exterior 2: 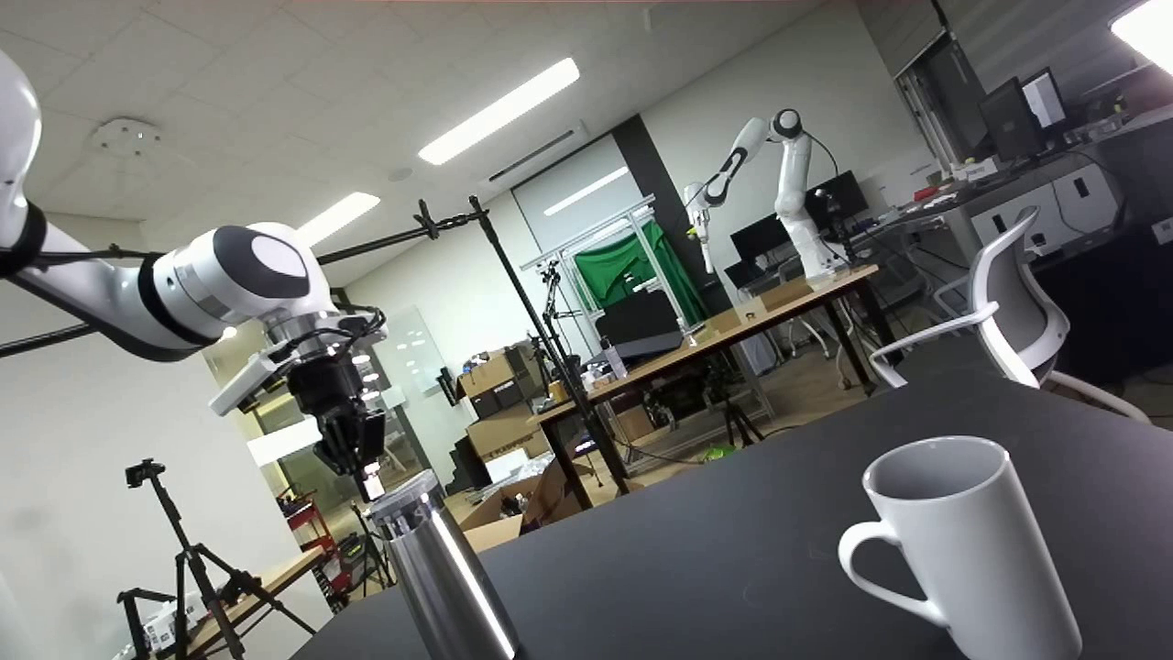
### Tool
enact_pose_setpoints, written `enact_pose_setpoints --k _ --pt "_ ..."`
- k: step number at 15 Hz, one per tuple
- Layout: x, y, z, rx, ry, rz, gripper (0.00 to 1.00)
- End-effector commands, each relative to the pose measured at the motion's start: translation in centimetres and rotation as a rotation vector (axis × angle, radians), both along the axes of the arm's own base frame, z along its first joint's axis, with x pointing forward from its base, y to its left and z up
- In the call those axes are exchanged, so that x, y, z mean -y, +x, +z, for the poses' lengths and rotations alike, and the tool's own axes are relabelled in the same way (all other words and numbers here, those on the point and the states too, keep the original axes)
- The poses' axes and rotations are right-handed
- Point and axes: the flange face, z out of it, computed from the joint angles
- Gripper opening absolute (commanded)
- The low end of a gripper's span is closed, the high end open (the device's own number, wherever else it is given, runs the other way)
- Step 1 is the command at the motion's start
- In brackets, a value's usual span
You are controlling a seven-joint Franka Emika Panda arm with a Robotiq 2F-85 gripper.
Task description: Open flask
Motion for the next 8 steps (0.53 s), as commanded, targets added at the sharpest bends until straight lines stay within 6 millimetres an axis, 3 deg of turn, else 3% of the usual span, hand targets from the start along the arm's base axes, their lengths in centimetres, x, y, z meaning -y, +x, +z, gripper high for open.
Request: enact_pose_setpoints --k 1,8 --pt "0.8 0.5 -0.1 -0.011 0.009 -0.039 0.00" --pt "3.2 1.9 -1.6 -0.089 0.088 -0.095 0.00"
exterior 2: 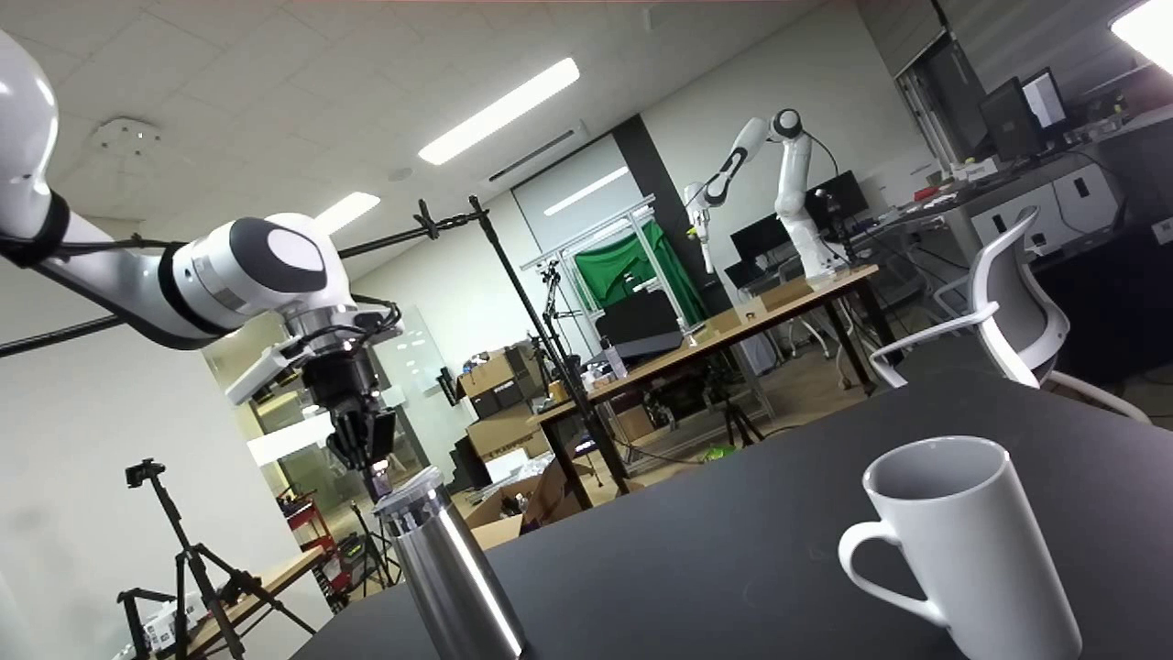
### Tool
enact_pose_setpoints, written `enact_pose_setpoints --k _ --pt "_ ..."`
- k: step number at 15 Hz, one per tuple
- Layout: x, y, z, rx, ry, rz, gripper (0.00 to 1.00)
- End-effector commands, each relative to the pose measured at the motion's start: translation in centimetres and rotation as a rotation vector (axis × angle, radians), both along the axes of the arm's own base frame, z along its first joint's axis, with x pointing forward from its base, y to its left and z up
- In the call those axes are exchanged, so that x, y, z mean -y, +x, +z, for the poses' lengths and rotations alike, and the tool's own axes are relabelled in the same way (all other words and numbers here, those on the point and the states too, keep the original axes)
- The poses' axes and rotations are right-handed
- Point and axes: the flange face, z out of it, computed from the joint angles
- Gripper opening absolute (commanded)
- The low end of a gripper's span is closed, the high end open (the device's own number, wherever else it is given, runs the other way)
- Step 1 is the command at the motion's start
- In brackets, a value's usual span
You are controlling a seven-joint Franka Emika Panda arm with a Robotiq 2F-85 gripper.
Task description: Open flask
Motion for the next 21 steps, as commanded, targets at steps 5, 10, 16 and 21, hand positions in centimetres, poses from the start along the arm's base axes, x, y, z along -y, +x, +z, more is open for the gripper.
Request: enact_pose_setpoints --k 5,10,16,21 --pt "3.1 2.8 -2.2 -0.140 0.122 -0.079 0.00" --pt "3.2 3.4 -1.2 -0.162 0.144 -0.105 0.00" --pt "0.8 1.7 2.9 -0.099 0.111 -0.059 0.00" --pt "-0.8 0.0 5.5 -0.125 0.088 -0.011 0.26"
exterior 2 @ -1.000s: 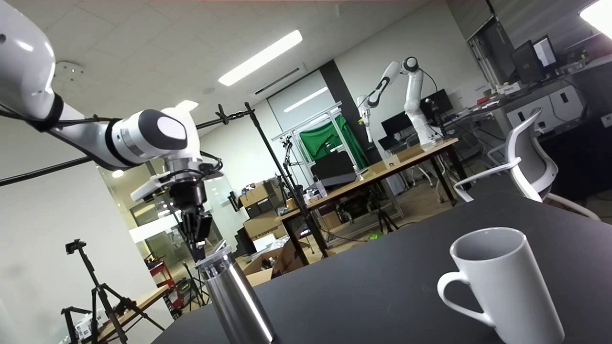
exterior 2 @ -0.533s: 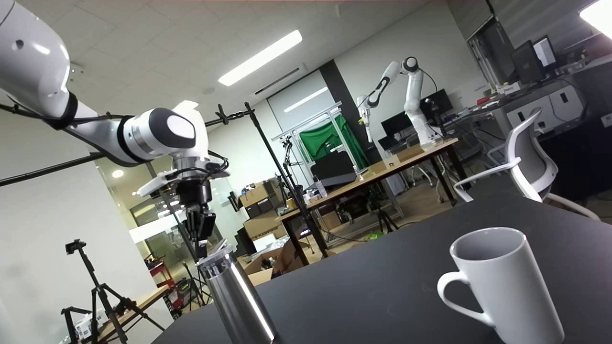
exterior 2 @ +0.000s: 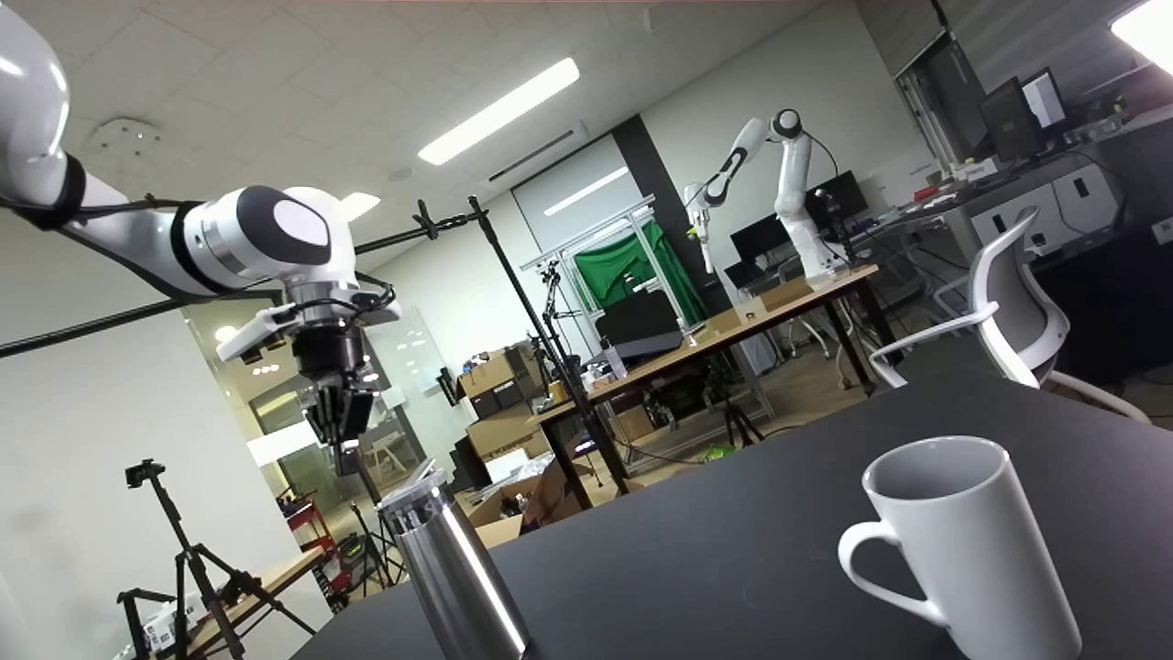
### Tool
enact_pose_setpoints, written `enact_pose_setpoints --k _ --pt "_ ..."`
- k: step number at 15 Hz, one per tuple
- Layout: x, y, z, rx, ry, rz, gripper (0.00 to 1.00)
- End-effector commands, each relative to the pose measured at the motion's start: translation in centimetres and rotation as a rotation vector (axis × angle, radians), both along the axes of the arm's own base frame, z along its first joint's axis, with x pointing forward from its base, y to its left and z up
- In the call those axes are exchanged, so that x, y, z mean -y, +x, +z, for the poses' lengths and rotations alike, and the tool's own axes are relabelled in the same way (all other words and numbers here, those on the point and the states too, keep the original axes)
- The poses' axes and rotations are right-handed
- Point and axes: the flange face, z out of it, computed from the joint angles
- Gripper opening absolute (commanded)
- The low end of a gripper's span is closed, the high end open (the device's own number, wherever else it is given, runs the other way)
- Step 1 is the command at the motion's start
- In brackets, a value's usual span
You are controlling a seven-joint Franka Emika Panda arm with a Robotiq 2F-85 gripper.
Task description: Open flask
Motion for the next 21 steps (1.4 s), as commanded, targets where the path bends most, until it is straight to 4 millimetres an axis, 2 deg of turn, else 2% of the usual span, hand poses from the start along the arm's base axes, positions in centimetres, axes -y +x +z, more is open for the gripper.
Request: enact_pose_setpoints --k 1,7,11,17,18,21 --pt "-0.2 -1.2 2.0 -0.028 -0.042 0.004 0.31" --pt "0.6 -2.0 3.2 -0.049 -0.070 0.009 0.73" --pt "0.9 -2.2 3.4 -0.064 -0.071 0.008 0.98" --pt "1.0 -2.4 3.4 -0.084 -0.078 0.007 1.00" --pt "0.7 -2.2 2.4 -0.074 -0.055 0.037 1.00" --pt "0.6 -2.2 2.1 -0.078 -0.053 0.041 1.00"
